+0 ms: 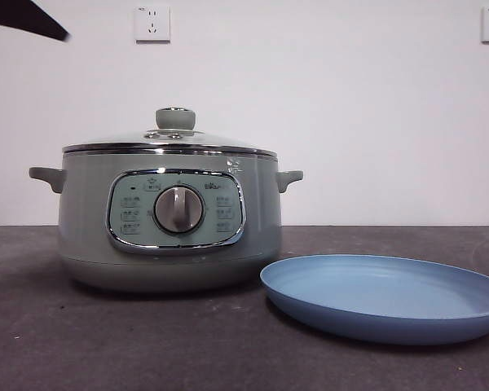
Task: Take the potato out from the steamer,put the potato on the plate,close the lid
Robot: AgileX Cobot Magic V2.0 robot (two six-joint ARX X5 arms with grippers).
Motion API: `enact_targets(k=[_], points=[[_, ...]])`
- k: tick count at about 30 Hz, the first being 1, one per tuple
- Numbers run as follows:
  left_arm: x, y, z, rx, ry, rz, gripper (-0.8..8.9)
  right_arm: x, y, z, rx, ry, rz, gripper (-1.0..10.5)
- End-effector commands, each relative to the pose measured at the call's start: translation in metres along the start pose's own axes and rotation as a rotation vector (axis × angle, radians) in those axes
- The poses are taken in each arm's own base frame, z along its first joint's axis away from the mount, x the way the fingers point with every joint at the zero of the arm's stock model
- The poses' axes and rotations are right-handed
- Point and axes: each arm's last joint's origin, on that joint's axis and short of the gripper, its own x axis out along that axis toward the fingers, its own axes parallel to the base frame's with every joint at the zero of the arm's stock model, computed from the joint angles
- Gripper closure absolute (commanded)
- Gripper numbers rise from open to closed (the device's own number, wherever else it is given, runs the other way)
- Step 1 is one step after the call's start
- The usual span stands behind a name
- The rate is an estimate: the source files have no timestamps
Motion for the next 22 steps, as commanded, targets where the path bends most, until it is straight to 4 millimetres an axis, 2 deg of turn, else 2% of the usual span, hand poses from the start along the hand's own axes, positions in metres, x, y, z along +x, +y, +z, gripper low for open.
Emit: enact_targets(k=[1,9,14,16,19,20,22], points=[[0.026,0.002,0.01,0.031,0.033,0.006,1.57,0.0,0.0,0.001,-0.003,-0.003,-0.001,2.9],[0.091,0.006,0.029,0.067,0.122,0.023,1.58,0.002,-0.001,0.002,0.004,0.002,-0.001,2.9],[0.129,0.011,0.023,0.082,0.189,0.028,1.58,0.002,-0.001,0.002,0.01,0.003,-0.001,2.9],[0.139,0.01,0.017,0.085,0.22,0.036,1.58,0.002,-0.001,0.002,0.01,0.003,-0.002,2.9],[0.143,0.007,0.015,0.094,0.231,0.05,1.58,0.002,-0.002,0.002,0.01,0.004,-0.004,2.9],[0.143,0.005,0.015,0.098,0.232,0.055,1.69,0.002,-0.002,0.002,0.01,0.004,-0.004,2.9],[0.144,0.005,0.015,0.101,0.234,0.067,3.39,0.002,-0.002,0.002,0.01,0.004,-0.004,2.9]])
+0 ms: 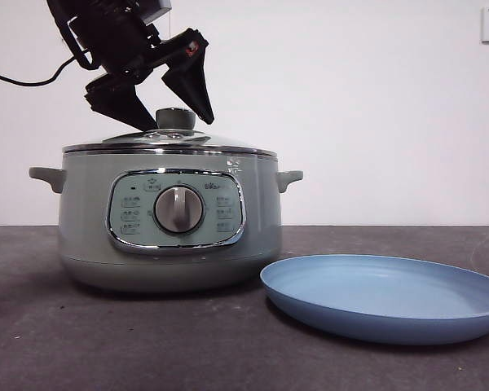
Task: Take the potato out from the steamer,put the potato on the plate,close the lid
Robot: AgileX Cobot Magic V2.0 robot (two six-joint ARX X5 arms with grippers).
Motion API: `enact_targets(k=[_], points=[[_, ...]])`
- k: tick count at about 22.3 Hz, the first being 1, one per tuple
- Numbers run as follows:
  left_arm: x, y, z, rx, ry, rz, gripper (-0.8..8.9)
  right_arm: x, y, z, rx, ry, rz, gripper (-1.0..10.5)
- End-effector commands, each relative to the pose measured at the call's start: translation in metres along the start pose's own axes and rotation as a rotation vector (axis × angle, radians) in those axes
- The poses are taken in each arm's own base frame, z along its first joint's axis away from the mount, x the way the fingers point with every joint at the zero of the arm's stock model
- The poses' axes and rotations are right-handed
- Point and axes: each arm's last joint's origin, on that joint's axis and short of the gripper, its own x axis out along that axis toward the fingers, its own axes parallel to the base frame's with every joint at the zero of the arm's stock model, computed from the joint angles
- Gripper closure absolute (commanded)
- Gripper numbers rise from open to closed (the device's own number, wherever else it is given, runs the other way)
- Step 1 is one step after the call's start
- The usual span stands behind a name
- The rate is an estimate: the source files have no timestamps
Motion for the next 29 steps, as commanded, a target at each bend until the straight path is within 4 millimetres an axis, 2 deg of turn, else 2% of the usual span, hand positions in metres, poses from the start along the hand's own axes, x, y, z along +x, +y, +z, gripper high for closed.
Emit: enact_targets(k=[1,4,7,13,16,20,24,29], points=[[0.001,-0.002,0.001,0.016,-0.001,0.002,4.29,0.0,0.0,0.001,0.0,-0.005,0.0,2.9],[0.001,-0.002,0.001,0.016,-0.001,0.002,6.61,0.0,-0.001,0.001,0.001,0.0,-0.04,2.9],[-0.001,-0.003,0.0,0.014,0.007,0.001,8.25,0.0,-0.001,0.001,0.001,0.001,-0.047,2.9],[-0.005,-0.003,-0.001,0.012,0.017,0.0,8.22,0.0,-0.001,0.001,0.019,0.001,-0.046,2.9],[-0.015,-0.005,0.003,0.017,-0.011,0.003,8.22,0.001,-0.002,0.001,0.04,0.003,-0.046,2.9],[-0.05,-0.009,0.012,0.03,-0.097,0.019,8.22,0.01,-0.008,0.009,0.082,-0.001,-0.038,2.9],[-0.101,-0.016,0.015,0.043,-0.193,0.057,8.22,0.03,-0.012,0.024,0.08,-0.03,0.01,2.9],[-0.183,-0.026,-0.001,0.033,-0.27,0.133,8.22,0.079,-0.006,0.052,0.079,-0.028,0.121,2.9]])
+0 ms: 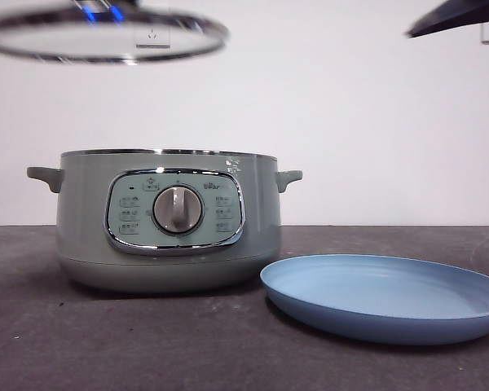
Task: Take the potato out from the steamer,put the potato on the plate,close the lid
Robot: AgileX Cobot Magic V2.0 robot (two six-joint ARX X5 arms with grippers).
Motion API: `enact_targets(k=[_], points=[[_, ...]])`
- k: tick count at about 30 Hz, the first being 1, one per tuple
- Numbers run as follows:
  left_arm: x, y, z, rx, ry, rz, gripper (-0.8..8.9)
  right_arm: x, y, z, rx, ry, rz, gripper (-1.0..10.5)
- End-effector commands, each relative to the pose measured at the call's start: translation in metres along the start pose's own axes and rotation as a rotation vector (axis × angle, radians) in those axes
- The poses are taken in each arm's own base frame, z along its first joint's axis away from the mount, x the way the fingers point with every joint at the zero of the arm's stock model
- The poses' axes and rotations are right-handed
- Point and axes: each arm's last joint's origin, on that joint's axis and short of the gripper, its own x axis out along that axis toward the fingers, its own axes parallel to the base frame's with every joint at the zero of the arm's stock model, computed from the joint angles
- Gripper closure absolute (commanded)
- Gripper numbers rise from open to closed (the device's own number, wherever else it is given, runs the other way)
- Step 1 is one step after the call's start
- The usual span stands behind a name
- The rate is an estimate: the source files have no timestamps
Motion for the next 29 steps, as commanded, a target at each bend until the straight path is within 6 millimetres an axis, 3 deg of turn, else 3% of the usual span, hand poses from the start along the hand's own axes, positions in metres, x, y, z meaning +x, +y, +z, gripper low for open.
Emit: enact_targets(k=[1,2,8,16,23,29], points=[[-0.043,-0.002,0.002,0.005,-0.097,0.026,8.22,0.024,0.004,0.013,0.024,0.025,0.02,2.9],[-0.059,-0.002,-0.002,0.0,-0.105,0.039,8.22,0.039,0.006,0.021,0.012,0.047,0.006,2.9],[-0.11,-0.009,-0.021,-0.015,-0.112,0.069,8.22,0.095,0.018,0.056,-0.036,0.104,-0.005,2.9],[-0.149,-0.019,-0.04,-0.019,-0.127,0.124,8.22,0.173,0.029,0.092,-0.082,0.157,-0.085,2.9],[-0.162,-0.023,-0.048,-0.02,-0.133,0.125,8.22,0.235,0.024,0.086,-0.115,0.21,-0.173,2.9],[-0.163,-0.023,-0.05,-0.022,-0.12,0.121,8.22,0.269,0.012,0.067,-0.136,0.253,-0.258,2.9]])
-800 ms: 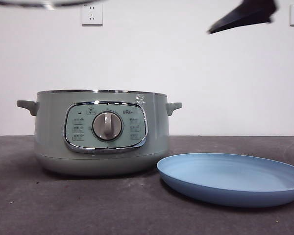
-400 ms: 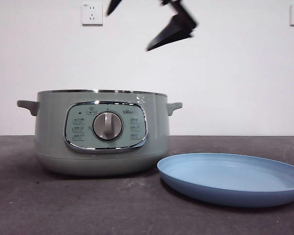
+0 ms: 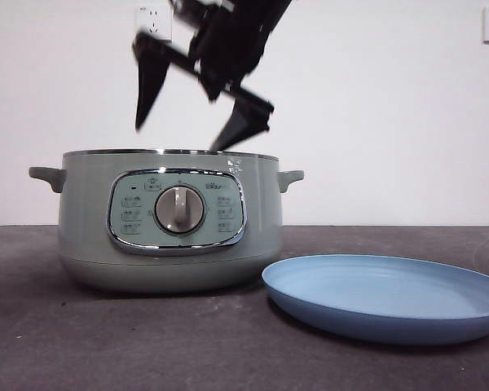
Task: Take the potato out from the steamer,put the potato on the plate,close the lid
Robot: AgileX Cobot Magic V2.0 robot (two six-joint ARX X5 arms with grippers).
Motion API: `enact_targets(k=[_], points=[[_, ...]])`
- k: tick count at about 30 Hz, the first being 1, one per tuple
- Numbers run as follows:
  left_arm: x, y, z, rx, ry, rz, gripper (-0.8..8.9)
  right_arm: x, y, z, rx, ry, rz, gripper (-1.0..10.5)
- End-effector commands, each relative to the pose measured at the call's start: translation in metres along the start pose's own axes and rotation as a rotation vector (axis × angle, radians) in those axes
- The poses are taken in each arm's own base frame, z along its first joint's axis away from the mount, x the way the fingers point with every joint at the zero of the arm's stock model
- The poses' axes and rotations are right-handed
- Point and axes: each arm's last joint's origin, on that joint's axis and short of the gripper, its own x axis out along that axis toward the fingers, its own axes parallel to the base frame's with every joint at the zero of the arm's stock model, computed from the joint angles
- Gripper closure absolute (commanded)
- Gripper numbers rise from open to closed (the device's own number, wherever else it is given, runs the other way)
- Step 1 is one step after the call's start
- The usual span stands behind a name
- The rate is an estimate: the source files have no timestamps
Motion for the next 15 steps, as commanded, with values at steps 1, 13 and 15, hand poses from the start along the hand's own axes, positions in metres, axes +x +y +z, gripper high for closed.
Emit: enact_targets(k=[1,13,15], points=[[-0.004,0.0,0.004,-0.001,-0.059,0.002,8.22,0.015,0.001,-0.003,-0.015,0.007,-0.017,2.9],[-0.004,0.0,0.004,-0.001,-0.054,0.001,8.22,0.053,0.005,-0.02,-0.026,0.081,-0.036,2.9],[-0.004,0.0,0.004,-0.001,-0.054,0.001,8.22,0.056,0.007,-0.022,-0.034,0.09,-0.037,2.9]])
